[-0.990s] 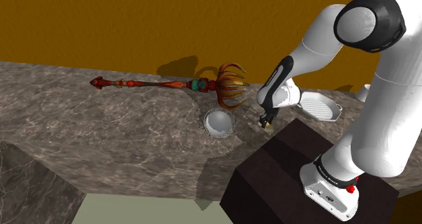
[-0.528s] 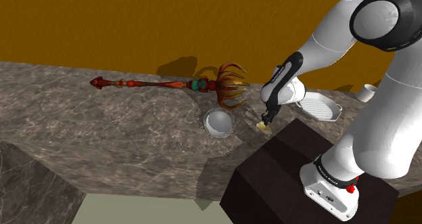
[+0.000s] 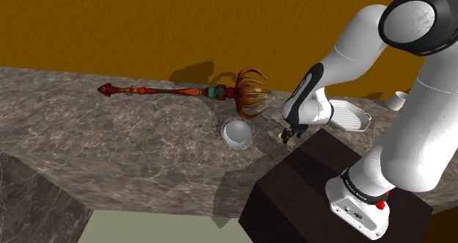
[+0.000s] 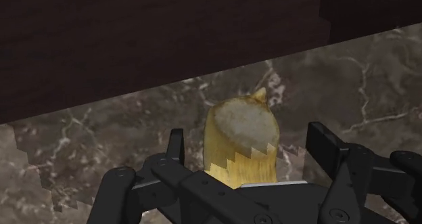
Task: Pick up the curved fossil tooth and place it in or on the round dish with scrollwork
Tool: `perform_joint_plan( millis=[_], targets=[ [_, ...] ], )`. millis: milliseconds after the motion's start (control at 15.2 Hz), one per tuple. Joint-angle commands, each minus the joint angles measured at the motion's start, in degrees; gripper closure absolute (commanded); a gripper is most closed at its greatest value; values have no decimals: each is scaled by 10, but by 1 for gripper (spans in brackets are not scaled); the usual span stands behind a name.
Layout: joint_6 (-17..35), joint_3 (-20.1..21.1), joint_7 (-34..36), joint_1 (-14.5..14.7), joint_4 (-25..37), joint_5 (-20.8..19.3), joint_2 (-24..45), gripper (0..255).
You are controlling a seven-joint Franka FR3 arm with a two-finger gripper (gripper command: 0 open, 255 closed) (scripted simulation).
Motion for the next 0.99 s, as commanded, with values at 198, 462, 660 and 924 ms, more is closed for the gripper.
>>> perform_joint_plan(
  millis=[198,462,660,924],
  targets=[
    [35,75,-46,-63,13,58,42,0],
    [35,75,-46,-63,13,58,42,0],
    [35,74,-46,-63,13,58,42,0],
    [35,74,-46,-63,13,58,42,255]
  ],
)
